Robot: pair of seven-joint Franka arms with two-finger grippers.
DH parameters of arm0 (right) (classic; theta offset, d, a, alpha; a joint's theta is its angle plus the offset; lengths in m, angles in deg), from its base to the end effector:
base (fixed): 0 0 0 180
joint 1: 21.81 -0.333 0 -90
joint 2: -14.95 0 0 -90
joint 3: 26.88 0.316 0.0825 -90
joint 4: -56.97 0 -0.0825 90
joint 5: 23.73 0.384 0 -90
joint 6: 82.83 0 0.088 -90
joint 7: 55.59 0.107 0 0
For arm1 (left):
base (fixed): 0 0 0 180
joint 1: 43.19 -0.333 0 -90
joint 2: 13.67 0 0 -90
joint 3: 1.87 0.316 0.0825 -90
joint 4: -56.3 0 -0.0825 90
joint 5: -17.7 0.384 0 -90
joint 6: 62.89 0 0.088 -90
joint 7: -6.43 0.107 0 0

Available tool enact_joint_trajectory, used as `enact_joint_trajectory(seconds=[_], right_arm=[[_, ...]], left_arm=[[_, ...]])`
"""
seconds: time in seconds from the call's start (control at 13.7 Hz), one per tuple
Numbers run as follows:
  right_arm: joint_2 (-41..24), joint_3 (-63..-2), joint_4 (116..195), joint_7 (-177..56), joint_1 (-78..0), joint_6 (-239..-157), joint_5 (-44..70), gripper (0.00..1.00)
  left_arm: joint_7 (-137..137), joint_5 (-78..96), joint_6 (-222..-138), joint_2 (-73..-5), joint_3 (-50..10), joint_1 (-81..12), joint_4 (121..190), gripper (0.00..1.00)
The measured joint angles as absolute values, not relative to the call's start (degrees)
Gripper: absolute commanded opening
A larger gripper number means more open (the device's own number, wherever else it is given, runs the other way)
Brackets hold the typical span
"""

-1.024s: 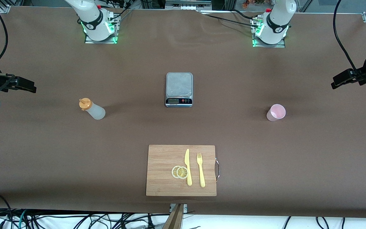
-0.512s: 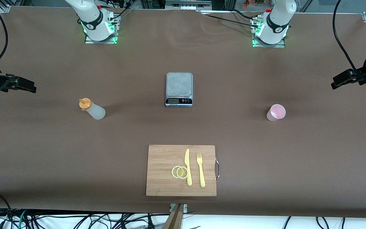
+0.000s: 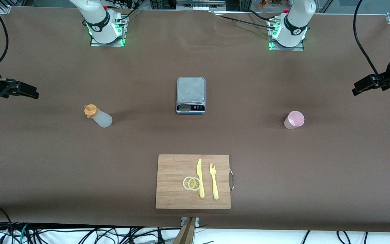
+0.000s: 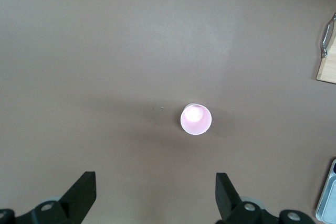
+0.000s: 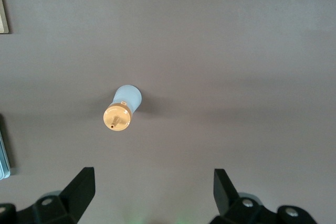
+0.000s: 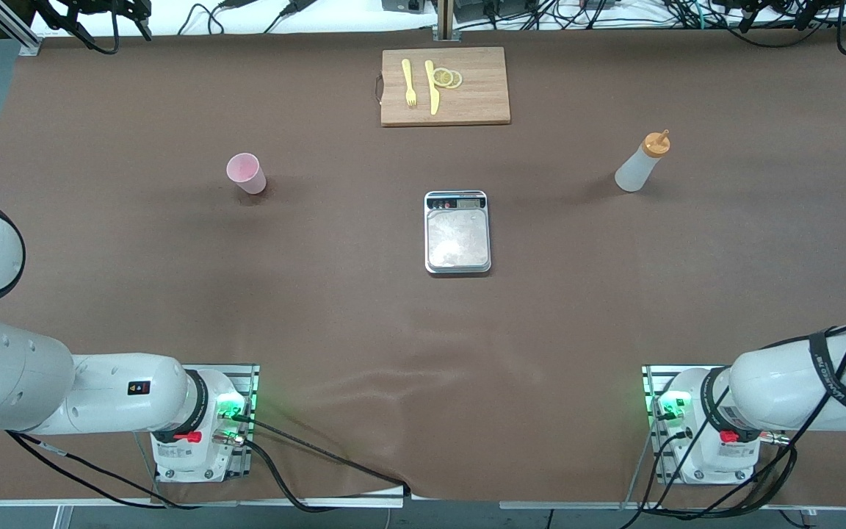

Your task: Add sauce to pink cup with both arms

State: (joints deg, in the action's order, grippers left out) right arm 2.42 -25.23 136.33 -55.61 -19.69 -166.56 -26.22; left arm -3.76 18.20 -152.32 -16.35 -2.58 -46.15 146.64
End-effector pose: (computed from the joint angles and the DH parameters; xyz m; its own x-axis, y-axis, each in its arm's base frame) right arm 0.6074 -0.0120 0.5751 0.9898 -0.0123 -0.1418 -0.0071 -0.9993 0.0371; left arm 0.5656 0.0233 0.5947 0.9747 0.2154 -0.0602 0.2146 -0.9765 -0.0191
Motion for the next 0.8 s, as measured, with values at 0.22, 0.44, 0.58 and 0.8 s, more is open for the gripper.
enact_joint_trajectory(seconds=[0.22,0.44,0.58,0.8], right_arm=[[2.42,-25.22,136.33,-55.62,-19.72,-166.56,-26.22,1.0],[2.42,-25.15,136.33,-55.63,-19.88,-166.56,-26.22,1.0],[2.42,-25.15,136.33,-55.65,-19.88,-166.56,-26.22,1.0],[2.42,-25.17,136.33,-55.65,-19.82,-166.56,-26.22,1.0]], left_arm=[[-3.76,18.2,-152.16,-16.49,-2.58,-46.15,146.68,1.0],[-3.76,18.2,-151.4,-16.52,-2.58,-46.15,146.71,1.0],[-3.76,18.2,-151.16,-16.5,-2.65,-46.15,146.7,1.0],[-4.53,18.2,-150.71,-16.47,-4.16,-46.13,146.7,1.0]])
